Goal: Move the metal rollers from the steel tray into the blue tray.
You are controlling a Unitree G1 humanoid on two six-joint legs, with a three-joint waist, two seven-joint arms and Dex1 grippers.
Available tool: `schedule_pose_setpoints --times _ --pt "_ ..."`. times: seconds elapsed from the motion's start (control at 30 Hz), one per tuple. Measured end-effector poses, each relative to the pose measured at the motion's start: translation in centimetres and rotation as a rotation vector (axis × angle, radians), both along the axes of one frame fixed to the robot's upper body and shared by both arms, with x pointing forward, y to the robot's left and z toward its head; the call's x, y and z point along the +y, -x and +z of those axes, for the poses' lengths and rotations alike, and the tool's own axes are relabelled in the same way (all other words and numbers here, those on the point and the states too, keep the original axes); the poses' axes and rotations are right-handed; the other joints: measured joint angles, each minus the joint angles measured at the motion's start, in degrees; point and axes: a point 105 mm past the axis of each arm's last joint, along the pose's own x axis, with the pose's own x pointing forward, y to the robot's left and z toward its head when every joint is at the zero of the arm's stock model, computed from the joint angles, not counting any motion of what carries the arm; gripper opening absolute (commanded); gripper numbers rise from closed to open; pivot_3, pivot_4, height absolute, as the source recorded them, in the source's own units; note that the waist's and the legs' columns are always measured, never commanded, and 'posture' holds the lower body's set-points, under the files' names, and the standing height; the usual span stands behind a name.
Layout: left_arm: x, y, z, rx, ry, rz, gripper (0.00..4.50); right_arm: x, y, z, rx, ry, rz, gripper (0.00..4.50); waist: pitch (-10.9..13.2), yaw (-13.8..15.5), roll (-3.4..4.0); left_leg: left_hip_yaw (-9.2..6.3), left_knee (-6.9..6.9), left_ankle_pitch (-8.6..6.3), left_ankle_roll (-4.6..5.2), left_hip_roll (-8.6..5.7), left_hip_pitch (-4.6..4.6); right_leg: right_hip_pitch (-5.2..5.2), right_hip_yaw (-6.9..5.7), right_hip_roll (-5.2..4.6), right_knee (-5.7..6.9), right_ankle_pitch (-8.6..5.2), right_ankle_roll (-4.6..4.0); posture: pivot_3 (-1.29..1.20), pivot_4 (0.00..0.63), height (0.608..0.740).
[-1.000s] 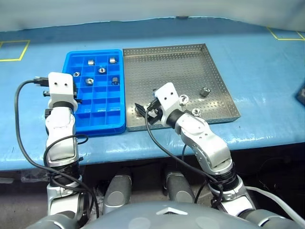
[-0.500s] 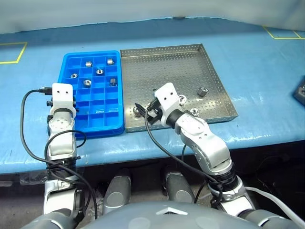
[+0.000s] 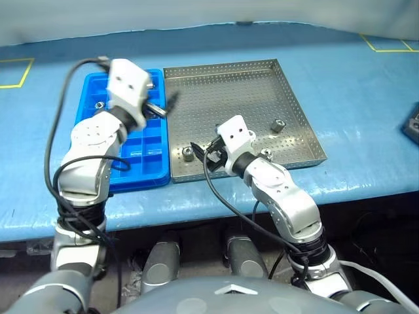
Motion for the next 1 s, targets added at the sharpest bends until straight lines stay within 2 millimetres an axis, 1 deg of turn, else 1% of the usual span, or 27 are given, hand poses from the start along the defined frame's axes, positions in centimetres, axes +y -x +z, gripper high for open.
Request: schedule_pose_setpoints --times 0.03,0.07,0.1,0.13,0.2,0.27,0.4,0.43,0.47,0.6,0.67,0.77,0.87,0.93,1.0 --pt "-0.7 0.2 -1.0 0.051 -0.059 -0.071 4.45 0.0 0.0 0.0 0.0 0.002 0.0 4.5 0.0 -0.3 0.0 0.0 -0.07 0.0 0.0 0.01 0.01 -0.02 0.0 0.01 0.0 -0.02 -0.04 -0.01 0.15 0.74" --pt "-1.3 0.4 -2.6 0.12 -0.131 -0.143 4.45 0.0 0.0 0.0 0.0 0.002 0.0 4.5 0.0 -0.8 0.0 0.01 -0.19 0.0 0.0 0.02 0.01 -0.09 0.01 0.01 0.01 -0.05 -0.09 -0.02 0.15 0.74" --pt "-1.5 0.5 -3.5 0.154 -0.167 -0.178 4.45 -0.1 0.0 -0.2 0.008 0.01 0.002 4.5 0.0 -1.1 0.0 0.02 -0.26 0.0 0.0 0.04 0.01 -0.13 0.02 0.01 0.01 -0.07 -0.13 -0.03 0.15 0.74" --pt "-1.7 0.4 -4.1 0.173 -0.234 -0.227 4.45 -0.2 0.2 -0.9 0.031 0.025 0.006 4.5 0.0 -1.1 -0.02 -0.03 -0.28 0.0 0.0 0.05 -0.05 -0.21 -0.01 0.03 0.02 -0.11 -0.19 -0.04 0.15 0.74" --pt "-1.8 0.2 -4.7 0.189 -0.33 -0.285 4.45 -0.2 0.5 -1.5 0.058 0.036 0.012 4.5 0.0 -1.4 0.0 0.0 -0.35 -0.01 0.0 0.05 -0.07 -0.26 0.01 0.02 0.02 -0.14 -0.23 -0.05 0.15 0.74" --pt "-1.9 0.3 -5.7 0.204 -0.47 -0.369 4.45 -0.4 1.1 -2.3 0.079 0.067 0.041 4.5 0.0 -1.5 0.01 0.03 -0.35 -0.05 0.06 0.04 -0.08 -0.24 0.03 0.0 -0.03 -0.17 -0.25 -0.08 0.15 0.74" --pt "-2.4 0.9 -7.0 0.228 -0.574 -0.484 4.45 -0.6 2.2 -3.5 0.128 0.093 0.084 4.5 0.0 -1.8 0.01 0.04 -0.29 -0.12 0.16 0.04 -0.2 -0.29 0.04 -0.01 -0.08 -0.24 -0.17 -0.1 0.15 0.74" --pt "-2.4 1.1 -7.4 0.236 -0.605 -0.512 4.45 -0.8 2.6 -3.5 0.128 0.101 0.094 4.5 0.0 -1.9 0.01 0.04 -0.26 -0.12 0.16 0.04 -0.28 -0.36 0.04 -0.01 -0.06 -0.24 -0.17 -0.1 0.15 0.74" --pt "-2.0 1.0 -7.8 0.257 -0.622 -0.517 4.45 -0.9 2.9 -3.2 0.119 0.107 0.103 4.5 0.0 -2.1 0.01 0.06 -0.22 -0.12 0.16 0.03 -0.33 -0.41 0.06 -0.01 -0.04 -0.24 -0.16 -0.11 0.15 0.74" --pt "0.1 1.3 -9.9 0.356 -0.727 -0.538 4.45 -2.4 2.5 -1.1 0.036 0.099 0.052 4.5 0.0 -2.7 0.01 0.07 -0.11 -0.11 0.16 0.04 -0.6 -0.7 0.07 0.01 0.07 -0.2 -0.09 -0.12 0.15 0.74" --pt "0.4 1.0 -10.2 0.357 -0.74 -0.523 4.45 -2.5 2.4 -1.1 0.035 0.095 0.044 4.5 0.0 -2.7 0.01 0.07 -0.1 -0.11 0.16 0.04 -0.6 -0.71 0.07 0.01 0.1 -0.2 -0.09 -0.12 0.15 0.74" --pt "0.4 0.3 -10.0 0.346 -0.722 -0.488 4.45 -2.3 2.4 -1.0 0.034 0.087 0.041 4.5 0.0 -2.7 0.01 0.08 -0.04 -0.11 0.16 0.04 -0.63 -0.7 0.08 0.0 0.09 -0.19 -0.06 -0.12 0.15 0.74" --pt "0.7 0.0 -10.0 0.353 -0.729 -0.475 4.45 -2.2 2.4 -1.0 0.033 0.082 0.04 4.5 0.0 -2.8 0.01 0.09 -0.04 -0.11 0.16 0.03 -0.62 -0.7 0.11 0.0 0.09 -0.18 -0.06 -0.12 0.15 0.74" --pt "0.6 -0.2 -10.0 0.353 -0.73 -0.47 4.45 -2.2 2.4 -1.0 0.032 0.083 0.04 4.5 0.0 -2.8 0.03 0.09 -0.04 -0.11 0.16 0.03 -0.61 -0.69 0.11 0.0 0.11 -0.17 -0.06 -0.12 0.15 0.74" --pt "0.5 -0.4 -10.1 0.35 -0.729 -0.458 4.08 -2.1 2.4 -0.8 0.028 0.081 0.042 4.5 0.0 -2.8 0.07 0.09 0.02 -0.11 0.16 0.03 -0.59 -0.66 0.11 0.0 0.15 -0.17 -0.04 -0.11 0.15 0.74"
